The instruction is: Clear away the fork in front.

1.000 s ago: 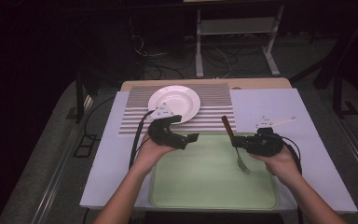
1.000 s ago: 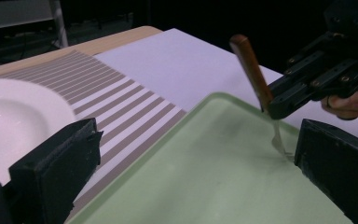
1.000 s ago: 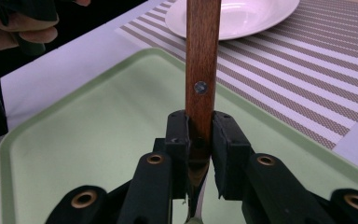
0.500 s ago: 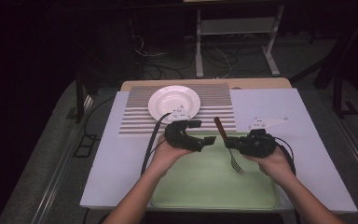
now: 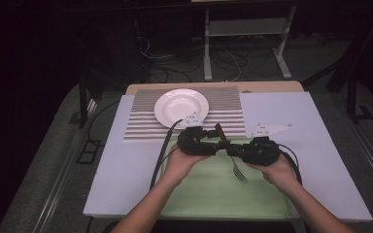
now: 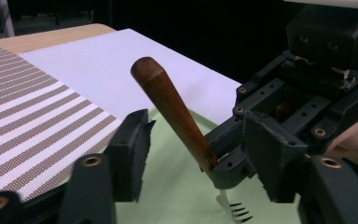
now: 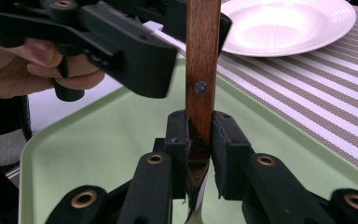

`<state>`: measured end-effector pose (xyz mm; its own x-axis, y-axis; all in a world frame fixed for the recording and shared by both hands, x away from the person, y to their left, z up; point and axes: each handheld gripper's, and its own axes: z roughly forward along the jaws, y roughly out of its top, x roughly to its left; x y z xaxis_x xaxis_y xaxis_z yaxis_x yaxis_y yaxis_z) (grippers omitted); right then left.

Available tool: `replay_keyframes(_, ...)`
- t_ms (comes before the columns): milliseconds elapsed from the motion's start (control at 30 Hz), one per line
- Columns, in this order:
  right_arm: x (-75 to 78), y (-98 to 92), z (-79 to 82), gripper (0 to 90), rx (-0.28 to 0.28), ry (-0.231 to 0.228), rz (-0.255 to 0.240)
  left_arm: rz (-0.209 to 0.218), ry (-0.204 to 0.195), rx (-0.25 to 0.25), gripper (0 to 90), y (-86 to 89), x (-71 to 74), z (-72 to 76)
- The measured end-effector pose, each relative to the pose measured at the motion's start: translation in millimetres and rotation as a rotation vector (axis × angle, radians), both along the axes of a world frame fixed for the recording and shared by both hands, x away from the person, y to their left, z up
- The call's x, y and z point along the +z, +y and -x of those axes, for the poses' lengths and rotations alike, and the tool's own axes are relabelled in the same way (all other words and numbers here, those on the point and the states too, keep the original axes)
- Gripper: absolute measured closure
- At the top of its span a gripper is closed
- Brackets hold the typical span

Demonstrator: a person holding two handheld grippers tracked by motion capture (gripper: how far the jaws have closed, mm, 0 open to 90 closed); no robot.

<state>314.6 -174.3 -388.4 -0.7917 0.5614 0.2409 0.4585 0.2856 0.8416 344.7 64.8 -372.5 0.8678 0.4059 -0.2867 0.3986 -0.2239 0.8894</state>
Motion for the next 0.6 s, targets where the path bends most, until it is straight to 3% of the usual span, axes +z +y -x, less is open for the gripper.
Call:
replay_keyframes(167, -0.4, 5.7, 0.7, 76.5, 0.01, -0.002, -0.001, 0.005, 0.026, 0.019, 58.3, -0.4, -1.8, -0.7)
replay_keyframes(367, 0.4, 7.3, 0.9, 76.6, 0.008, -0.011, -0.003, -0.008, 0.042, 0.015, 67.4, -2.7, -3.6, 0.7)
replay_keyframes(600, 5.2, 8.9, 4.5, 76.7, 0.009, -0.035, -0.011, 0.038, 0.065, 0.001, 76.5, -2.7, 1.6, 3.2)
